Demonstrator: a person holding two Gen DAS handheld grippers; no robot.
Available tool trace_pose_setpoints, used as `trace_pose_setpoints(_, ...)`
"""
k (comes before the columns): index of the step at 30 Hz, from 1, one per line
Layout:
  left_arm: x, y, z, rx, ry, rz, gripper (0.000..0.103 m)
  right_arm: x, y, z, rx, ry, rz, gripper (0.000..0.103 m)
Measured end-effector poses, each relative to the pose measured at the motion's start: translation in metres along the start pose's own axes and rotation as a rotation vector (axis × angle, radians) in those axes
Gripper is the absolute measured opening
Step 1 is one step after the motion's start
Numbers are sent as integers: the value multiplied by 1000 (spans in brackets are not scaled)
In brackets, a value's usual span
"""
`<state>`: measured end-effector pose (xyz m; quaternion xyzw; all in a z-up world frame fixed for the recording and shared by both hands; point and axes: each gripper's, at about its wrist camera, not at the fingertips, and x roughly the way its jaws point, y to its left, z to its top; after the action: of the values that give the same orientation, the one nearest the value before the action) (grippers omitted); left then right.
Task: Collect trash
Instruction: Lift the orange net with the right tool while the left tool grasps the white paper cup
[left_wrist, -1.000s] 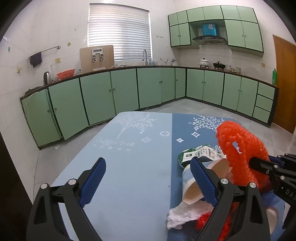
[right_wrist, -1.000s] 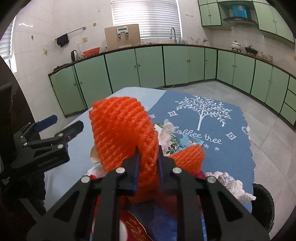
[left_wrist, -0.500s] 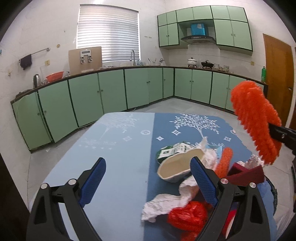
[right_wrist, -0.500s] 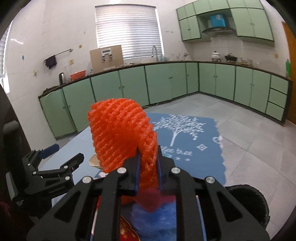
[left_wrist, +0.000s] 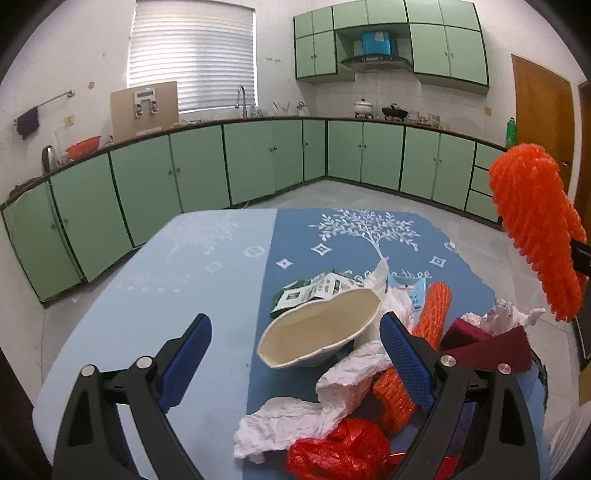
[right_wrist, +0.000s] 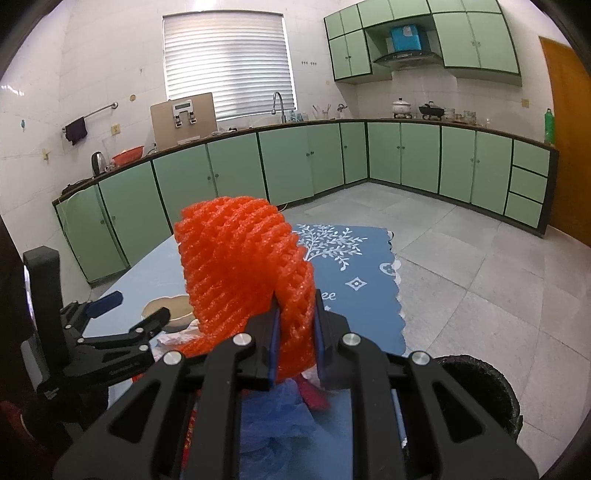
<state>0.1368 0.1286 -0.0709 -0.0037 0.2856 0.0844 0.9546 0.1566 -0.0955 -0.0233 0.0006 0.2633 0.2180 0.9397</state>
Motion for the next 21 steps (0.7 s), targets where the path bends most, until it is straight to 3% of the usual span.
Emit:
trace_pose_setpoints(7, 24, -1, -3, 21, 30, -23, 89, 10, 1, 2, 6, 17, 3, 15)
trace_pose_setpoints(15, 33, 2, -8, 15, 70, -82, 58, 17, 2, 4, 14, 36, 2, 17)
trace_pose_setpoints(19, 32, 5, -8, 3, 73, -107, 31, 18, 3, 4, 11, 38, 7, 17)
trace_pose_setpoints(21, 30, 7, -8, -6, 69, -114, 28, 18, 3, 3, 12, 39, 9, 19)
